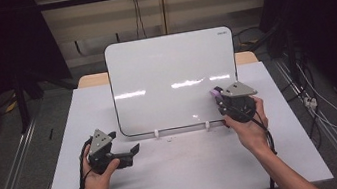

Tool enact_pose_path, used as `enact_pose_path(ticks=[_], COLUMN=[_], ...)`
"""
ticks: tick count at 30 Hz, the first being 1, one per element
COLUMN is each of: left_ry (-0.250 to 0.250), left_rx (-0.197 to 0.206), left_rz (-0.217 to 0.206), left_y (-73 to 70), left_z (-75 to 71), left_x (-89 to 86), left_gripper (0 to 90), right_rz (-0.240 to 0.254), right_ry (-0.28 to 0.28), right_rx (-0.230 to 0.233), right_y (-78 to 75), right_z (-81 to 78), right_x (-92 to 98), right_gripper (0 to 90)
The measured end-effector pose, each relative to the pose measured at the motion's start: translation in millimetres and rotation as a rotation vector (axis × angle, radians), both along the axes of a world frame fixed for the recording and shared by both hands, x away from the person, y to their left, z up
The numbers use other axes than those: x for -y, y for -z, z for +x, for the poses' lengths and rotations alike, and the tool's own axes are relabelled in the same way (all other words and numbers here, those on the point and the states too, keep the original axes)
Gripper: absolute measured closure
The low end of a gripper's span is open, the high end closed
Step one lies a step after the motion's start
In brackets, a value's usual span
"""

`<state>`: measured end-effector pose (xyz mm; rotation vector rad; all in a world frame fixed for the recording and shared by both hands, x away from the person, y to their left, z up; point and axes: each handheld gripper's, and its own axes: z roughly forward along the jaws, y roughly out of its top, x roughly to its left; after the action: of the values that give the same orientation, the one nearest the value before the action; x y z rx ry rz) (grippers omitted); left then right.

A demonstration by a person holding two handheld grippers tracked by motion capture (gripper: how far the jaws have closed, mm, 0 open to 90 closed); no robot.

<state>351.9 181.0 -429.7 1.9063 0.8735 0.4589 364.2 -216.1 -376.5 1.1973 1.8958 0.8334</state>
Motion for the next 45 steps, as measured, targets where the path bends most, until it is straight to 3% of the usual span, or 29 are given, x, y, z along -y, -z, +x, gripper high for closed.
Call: enact_pose_path(ticks=[5, 11, 14, 18, 20, 23, 24, 28, 35, 45], left_ry=[-0.016, -0.030, -0.036, -0.039, -0.043, -0.046, -0.046, -0.057, -0.046, -0.075], left_rx=[0.014, 0.017, 0.014, 0.009, 0.008, 0.006, 0.005, 0.009, 0.010, 0.032], left_rz=[-0.005, -0.014, -0.021, -0.028, -0.032, -0.031, -0.028, -0.024, 0.016, 0.005], left_y=[1.0, 1.1, 1.3, 1.9, 2.0, 1.5, 1.1, -3.3, -1.4, 0.5], left_z=[-0.6, -1.3, 0.1, 2.6, 3.3, 3.1, 3.0, 0.4, -10.2, -14.6], left_x=[-0.9, -1.1, -2.1, -4.1, -4.8, -5.6, -5.8, -9.2, -13.4, -16.1], left_gripper=[5.5, 5.6, 5.7, 5.9, 6.0, 6.0, 6.0, 6.0, 6.0, 6.4], right_rz=[-0.008, -0.024, -0.011, 0.024, 0.050, 0.128, 0.170, 0.265, 0.294, 0.323], right_ry=[0.003, -0.011, -0.013, -0.009, -0.005, -0.009, -0.019, -0.044, -0.032, 0.013], right_rx=[0.003, 0.037, 0.045, 0.019, 0.037, 0.054, 0.052, 0.050, 0.027, 0.016], right_y=[4.5, 9.1, 10.5, 13.3, 13.9, 13.4, 13.2, 15.3, 31.8, 54.6], right_z=[4.6, 3.5, 3.0, 7.2, 7.3, 4.7, 3.1, -10.4, -36.1, -76.7], right_x=[-1.9, -2.6, -1.8, 2.2, 5.3, 10.2, 13.0, 27.5, 53.8, 72.3], right_gripper=[67.4, 65.0, 63.6, 51.5, 49.4, 25.7, 21.4, 10.7, 6.3, 6.1])
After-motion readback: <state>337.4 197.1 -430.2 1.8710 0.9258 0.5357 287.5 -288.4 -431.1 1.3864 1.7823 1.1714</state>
